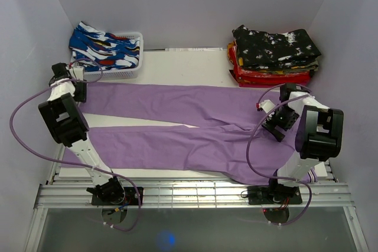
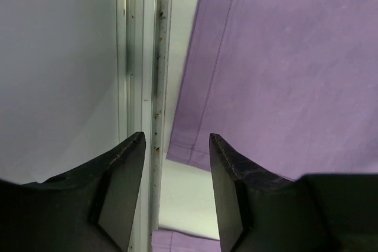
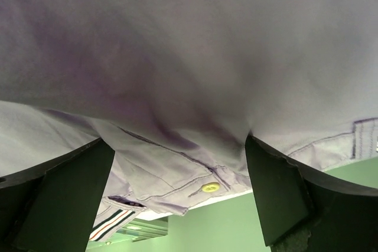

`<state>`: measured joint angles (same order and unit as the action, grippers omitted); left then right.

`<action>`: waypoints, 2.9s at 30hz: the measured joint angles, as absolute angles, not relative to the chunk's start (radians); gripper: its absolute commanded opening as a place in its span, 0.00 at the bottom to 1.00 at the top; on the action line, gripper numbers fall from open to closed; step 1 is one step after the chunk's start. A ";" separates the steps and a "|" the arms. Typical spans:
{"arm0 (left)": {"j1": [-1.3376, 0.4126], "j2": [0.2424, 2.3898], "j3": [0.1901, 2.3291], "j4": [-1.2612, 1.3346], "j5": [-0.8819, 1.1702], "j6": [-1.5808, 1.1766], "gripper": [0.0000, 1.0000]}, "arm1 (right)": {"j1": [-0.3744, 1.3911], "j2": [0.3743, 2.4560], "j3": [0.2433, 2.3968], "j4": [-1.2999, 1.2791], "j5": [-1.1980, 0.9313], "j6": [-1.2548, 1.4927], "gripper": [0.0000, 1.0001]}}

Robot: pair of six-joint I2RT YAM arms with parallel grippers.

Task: Fold and stack the trousers
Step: Flatten the trousers out

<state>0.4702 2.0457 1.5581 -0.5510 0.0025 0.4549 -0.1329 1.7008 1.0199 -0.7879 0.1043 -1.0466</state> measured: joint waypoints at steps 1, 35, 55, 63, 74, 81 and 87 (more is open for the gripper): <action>0.468 2.044 1.558 -0.545 0.005 0.455 0.59 | -0.134 1.705 1.028 -0.787 0.107 -1.048 0.97; 0.242 1.583 1.032 -1.011 0.416 0.711 0.53 | -0.177 1.450 0.839 -0.947 0.049 -1.139 0.89; 0.258 1.806 1.219 -0.915 0.346 0.619 0.57 | -0.284 1.640 1.074 -0.747 0.140 -1.201 0.98; 0.264 1.610 1.111 -0.941 0.371 0.681 0.57 | -0.288 1.369 0.972 -0.818 0.054 -1.234 0.95; 0.276 1.595 0.922 -0.905 0.340 0.691 0.55 | -0.288 1.449 0.772 -0.772 0.080 -1.237 0.73; 0.272 1.649 1.182 -0.932 0.409 0.627 0.55 | -0.288 1.537 1.106 -0.838 -0.062 -1.229 0.73; 0.246 1.857 1.509 -0.787 0.436 0.505 0.54 | -0.270 1.682 1.447 -0.775 -0.175 -1.142 0.67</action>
<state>0.2459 1.8568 1.5093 -0.7872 0.4358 0.5045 -0.2703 1.6817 1.4471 -0.7753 -0.1753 -1.1419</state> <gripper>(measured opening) 0.551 0.685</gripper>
